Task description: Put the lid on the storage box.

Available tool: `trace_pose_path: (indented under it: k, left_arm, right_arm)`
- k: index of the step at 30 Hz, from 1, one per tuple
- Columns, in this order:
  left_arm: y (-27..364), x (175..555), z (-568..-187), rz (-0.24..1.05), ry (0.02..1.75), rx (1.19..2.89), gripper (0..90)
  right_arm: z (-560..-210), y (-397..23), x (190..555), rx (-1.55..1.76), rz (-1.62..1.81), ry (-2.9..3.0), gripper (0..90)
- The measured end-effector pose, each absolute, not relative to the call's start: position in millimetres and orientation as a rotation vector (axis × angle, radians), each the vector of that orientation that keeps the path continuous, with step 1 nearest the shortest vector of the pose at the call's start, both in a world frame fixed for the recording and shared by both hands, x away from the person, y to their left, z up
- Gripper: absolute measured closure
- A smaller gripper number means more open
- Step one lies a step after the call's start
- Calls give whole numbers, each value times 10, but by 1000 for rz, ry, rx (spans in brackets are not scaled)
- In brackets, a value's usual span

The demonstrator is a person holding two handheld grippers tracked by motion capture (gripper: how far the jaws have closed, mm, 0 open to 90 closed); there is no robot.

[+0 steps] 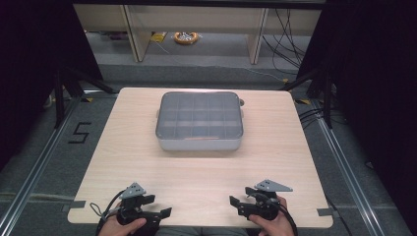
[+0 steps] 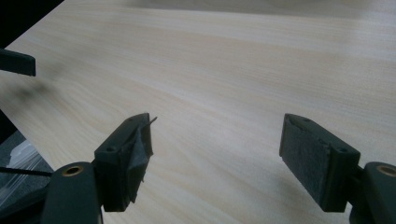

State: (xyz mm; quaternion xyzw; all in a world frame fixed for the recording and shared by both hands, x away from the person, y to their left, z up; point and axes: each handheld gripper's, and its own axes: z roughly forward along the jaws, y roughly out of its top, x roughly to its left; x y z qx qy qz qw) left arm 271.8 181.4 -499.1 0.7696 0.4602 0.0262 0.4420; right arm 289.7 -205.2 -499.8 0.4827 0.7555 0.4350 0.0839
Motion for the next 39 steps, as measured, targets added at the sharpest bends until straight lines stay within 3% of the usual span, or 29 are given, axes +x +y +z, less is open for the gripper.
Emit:
trace_pose_path:
  k: [39]
  left_arm:
    - [1885,2507,-4985,84,1148,1922,151]
  right_arm:
    - [-5047,-2227,2503,1446,1260,2310,254]
